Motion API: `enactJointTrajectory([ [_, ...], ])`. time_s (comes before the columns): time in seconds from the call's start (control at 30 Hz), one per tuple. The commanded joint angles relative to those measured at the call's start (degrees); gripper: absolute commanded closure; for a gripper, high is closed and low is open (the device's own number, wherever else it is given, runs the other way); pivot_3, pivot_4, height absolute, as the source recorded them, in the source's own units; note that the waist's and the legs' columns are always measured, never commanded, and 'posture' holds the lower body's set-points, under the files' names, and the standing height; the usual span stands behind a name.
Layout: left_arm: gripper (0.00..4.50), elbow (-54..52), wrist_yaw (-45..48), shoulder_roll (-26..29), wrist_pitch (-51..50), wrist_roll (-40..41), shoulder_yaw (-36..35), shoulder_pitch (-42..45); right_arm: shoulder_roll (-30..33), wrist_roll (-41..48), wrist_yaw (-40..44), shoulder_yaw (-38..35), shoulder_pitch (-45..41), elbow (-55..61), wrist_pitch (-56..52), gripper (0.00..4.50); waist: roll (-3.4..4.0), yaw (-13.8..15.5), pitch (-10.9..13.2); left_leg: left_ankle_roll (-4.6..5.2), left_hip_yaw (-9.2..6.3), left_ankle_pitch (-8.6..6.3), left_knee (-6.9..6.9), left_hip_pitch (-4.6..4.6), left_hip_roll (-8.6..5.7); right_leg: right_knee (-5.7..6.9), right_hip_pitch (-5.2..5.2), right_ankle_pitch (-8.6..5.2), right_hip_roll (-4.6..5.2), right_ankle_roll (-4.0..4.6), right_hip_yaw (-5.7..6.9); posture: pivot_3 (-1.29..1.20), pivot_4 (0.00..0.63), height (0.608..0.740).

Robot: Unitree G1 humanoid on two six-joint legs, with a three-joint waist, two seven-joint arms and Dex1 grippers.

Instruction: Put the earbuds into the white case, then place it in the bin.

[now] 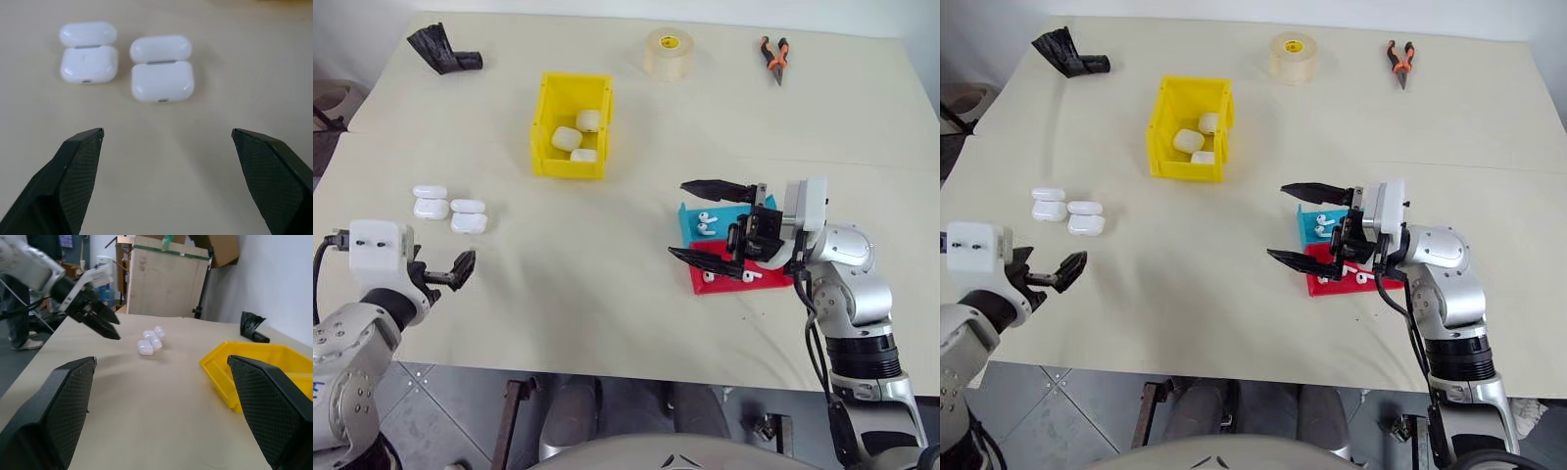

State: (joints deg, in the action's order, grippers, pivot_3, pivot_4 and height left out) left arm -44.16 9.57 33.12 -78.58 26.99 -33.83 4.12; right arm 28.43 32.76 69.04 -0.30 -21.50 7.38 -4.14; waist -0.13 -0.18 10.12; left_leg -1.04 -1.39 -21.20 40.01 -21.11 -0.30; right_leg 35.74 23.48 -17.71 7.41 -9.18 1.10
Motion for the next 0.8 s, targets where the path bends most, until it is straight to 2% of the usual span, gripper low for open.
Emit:
enactJointTrajectory([
  [0.03,0.05,5.3,-0.4,6.6,-11.2,-0.7,2.7,10.9,1.1,1.1,1.1,-0.4,-1.3,0.6,-1.3,0.0,0.0,0.1,0.0,-0.01,-0.01,0.01,0.0,0.01,-0.01,0.02,-0.01,0.0,-0.01,0.0,0.01,0.0,0.15,0.74],
  [0.1,0.05,11.5,-1.8,9.3,-13.7,-1.2,5.2,15.2,1.4,0.8,1.4,-0.3,-1.3,0.6,-1.7,0.0,0.02,-0.1,0.0,-0.02,0.01,0.01,-0.03,0.04,-0.03,0.03,0.0,0.0,-0.02,0.0,-0.02,0.0,0.15,0.74],
  [0.3,0.05,25.0,-2.9,12.6,-13.9,-2.1,12.9,28.1,1.6,1.2,0.1,-1.0,0.2,3.1,-2.8,0.0,-0.07,-0.8,0.0,-0.03,0.12,0.02,-0.15,-0.01,-0.02,0.02,0.17,0.0,-0.01,0.01,0.05,0.0,0.15,0.74],
  [0.37,0.05,28.5,-2.5,14.1,-13.9,-1.8,15.6,29.1,1.7,1.4,-0.6,-1.2,1.1,4.4,-3.1,0.0,-0.06,-1.1,0.0,-0.03,0.14,0.02,-0.14,0.0,-0.03,0.03,0.17,0.0,0.01,0.01,0.04,0.0,0.15,0.74],
  [0.53,0.05,33.4,-2.7,12.9,-13.9,-1.9,16.3,30.6,1.5,1.4,-2.5,-1.8,3.5,6.7,-3.2,0.0,-0.07,-1.4,0.0,-0.05,0.21,0.03,-0.14,0.03,-0.01,0.06,0.19,0.0,0.01,0.01,0.04,0.0,0.15,0.74],
  [0.8,0.05,34.7,-4.1,11.1,-13.9,-0.8,16.7,29.0,1.6,1.4,-4.5,-1.8,4.9,8.4,-3.2,0.0,-0.07,-1.3,0.0,-0.05,0.22,0.03,-0.07,0.02,-0.02,0.11,0.19,0.0,0.03,0.01,0.03,0.0,0.15,0.74],
])
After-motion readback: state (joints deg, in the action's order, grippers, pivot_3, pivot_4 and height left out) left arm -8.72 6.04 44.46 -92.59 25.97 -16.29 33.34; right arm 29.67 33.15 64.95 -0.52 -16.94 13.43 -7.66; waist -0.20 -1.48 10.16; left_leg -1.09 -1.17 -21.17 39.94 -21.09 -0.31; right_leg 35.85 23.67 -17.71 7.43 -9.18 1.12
